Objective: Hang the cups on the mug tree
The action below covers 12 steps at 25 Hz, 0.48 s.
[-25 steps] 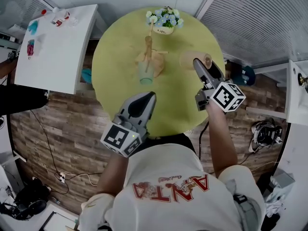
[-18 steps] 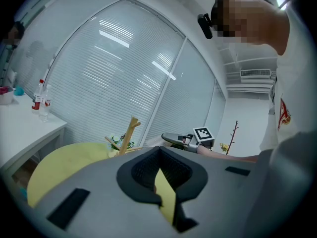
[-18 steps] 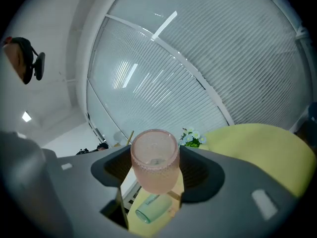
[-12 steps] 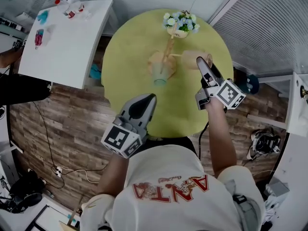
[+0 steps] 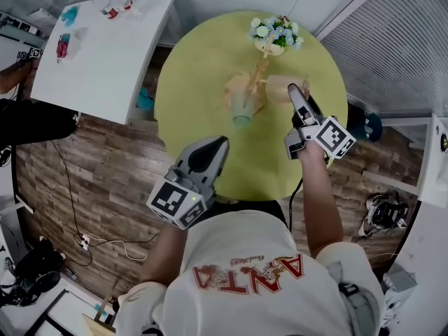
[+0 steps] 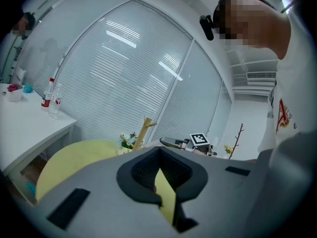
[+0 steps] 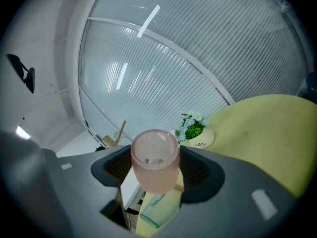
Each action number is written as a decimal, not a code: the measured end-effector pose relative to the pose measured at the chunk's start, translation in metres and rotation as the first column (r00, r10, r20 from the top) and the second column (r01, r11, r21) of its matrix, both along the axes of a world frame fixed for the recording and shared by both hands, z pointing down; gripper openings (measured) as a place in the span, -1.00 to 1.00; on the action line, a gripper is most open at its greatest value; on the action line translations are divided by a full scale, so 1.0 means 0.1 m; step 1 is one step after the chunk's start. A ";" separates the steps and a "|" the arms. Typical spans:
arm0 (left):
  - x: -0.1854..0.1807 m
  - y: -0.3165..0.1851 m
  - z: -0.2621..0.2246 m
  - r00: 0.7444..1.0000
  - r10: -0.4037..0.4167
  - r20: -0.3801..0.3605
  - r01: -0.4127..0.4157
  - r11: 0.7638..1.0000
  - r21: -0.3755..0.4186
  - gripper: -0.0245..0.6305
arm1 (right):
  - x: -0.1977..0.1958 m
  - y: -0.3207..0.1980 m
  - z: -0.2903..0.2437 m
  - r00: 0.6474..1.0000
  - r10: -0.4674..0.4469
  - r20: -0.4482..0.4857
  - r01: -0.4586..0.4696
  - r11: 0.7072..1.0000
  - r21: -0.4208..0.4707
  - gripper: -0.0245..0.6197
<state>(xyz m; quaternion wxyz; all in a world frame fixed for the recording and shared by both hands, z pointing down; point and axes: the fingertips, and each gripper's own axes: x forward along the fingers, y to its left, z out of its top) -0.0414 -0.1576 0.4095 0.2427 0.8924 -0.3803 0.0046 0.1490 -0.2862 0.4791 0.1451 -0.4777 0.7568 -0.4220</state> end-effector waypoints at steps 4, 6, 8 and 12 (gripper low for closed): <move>-0.06 0.00 0.01 1.000 -0.008 0.005 0.008 1.000 -0.005 -0.90 | -0.09 -0.03 0.03 0.999 -0.015 0.029 0.015 1.000 0.015 -0.02; -0.07 -0.01 0.02 1.000 -0.009 0.006 0.009 1.000 -0.006 -0.90 | -0.11 -0.05 0.04 0.999 -0.023 0.048 0.022 1.000 0.021 -0.02; -0.08 -0.02 0.02 1.000 -0.010 0.008 0.010 1.000 -0.008 -0.90 | -0.13 -0.05 0.06 0.997 -0.026 0.066 0.025 1.000 0.017 -0.02; -0.08 -0.02 0.05 1.000 -0.009 0.008 0.009 1.000 -0.005 -0.90 | -0.11 -0.05 0.20 0.995 0.005 0.101 -0.001 0.999 -0.041 -0.02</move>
